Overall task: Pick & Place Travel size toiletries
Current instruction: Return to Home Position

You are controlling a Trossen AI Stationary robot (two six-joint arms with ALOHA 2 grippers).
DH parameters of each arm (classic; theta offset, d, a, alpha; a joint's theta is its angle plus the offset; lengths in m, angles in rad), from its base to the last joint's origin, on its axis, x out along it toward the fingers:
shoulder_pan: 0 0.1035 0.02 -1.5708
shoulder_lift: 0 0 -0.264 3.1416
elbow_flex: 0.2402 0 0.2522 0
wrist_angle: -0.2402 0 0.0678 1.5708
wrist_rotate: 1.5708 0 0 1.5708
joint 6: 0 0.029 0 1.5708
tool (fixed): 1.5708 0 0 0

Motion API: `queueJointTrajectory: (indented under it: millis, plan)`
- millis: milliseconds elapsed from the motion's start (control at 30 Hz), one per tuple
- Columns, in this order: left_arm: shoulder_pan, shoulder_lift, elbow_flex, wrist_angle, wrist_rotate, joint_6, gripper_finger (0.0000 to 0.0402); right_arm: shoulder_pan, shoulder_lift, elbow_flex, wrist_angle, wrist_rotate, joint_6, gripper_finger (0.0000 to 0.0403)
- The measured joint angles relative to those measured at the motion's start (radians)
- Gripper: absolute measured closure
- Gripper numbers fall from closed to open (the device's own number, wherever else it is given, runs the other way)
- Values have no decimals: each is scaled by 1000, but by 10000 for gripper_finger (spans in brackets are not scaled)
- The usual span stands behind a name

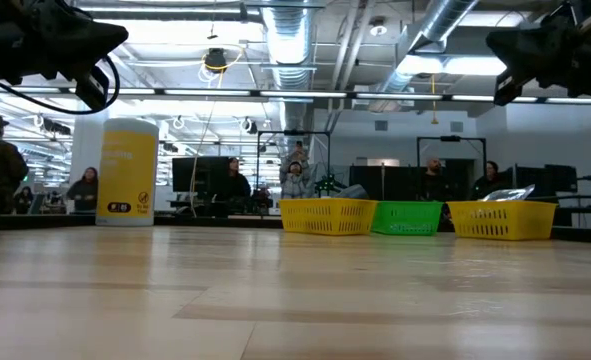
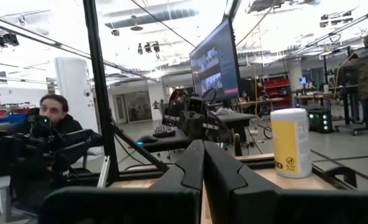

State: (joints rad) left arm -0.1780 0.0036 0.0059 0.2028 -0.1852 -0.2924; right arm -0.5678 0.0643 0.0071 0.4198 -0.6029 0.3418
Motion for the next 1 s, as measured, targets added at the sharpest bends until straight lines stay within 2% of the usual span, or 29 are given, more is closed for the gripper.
queueJointTrajectory:
  millis: [1000]
  plan:
    - [0, 0, 0, 1, 0, 0, 398, -3, 0, 0, -23, 0, 0, 403]
